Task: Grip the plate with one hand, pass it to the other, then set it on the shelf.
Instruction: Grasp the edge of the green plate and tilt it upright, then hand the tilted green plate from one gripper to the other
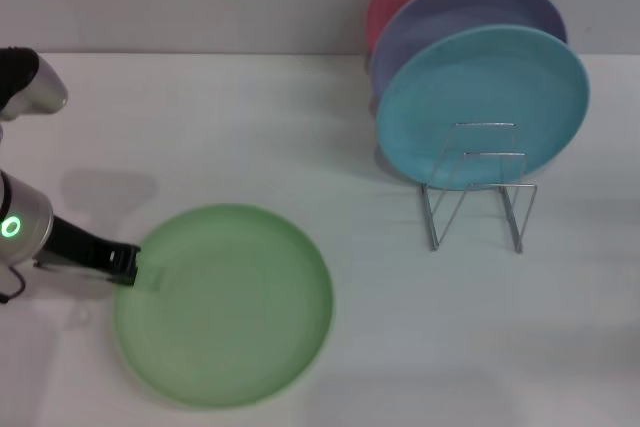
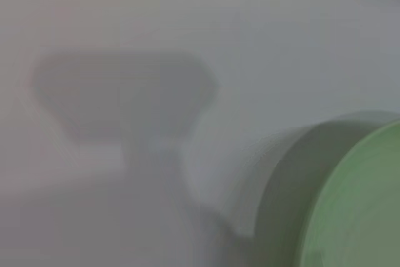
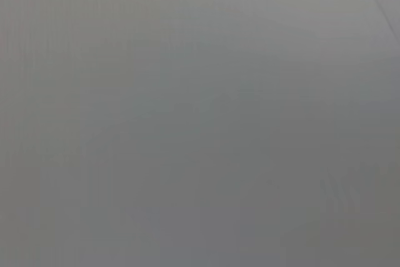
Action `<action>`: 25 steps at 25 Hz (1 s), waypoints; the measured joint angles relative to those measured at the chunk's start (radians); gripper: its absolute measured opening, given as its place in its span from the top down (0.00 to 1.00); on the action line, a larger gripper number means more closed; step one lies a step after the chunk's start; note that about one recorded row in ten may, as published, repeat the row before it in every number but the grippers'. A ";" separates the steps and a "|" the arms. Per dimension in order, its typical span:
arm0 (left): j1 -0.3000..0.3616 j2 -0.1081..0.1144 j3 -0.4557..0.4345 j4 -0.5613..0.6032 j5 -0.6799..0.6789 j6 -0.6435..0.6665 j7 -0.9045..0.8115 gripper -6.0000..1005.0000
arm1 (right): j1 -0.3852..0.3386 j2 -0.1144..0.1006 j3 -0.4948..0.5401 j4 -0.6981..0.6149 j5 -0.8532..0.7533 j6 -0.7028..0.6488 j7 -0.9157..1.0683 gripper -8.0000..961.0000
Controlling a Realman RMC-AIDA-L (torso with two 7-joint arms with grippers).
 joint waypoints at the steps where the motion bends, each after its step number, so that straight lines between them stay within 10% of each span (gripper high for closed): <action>1: 0.000 0.000 0.000 0.001 -0.001 0.020 0.003 0.96 | -0.001 0.000 0.000 0.000 0.000 0.000 0.000 0.41; 25: 0.211 -0.004 -0.004 -0.010 -0.373 0.688 0.377 0.95 | -0.026 0.002 -0.009 0.000 -0.004 -0.008 -0.007 0.41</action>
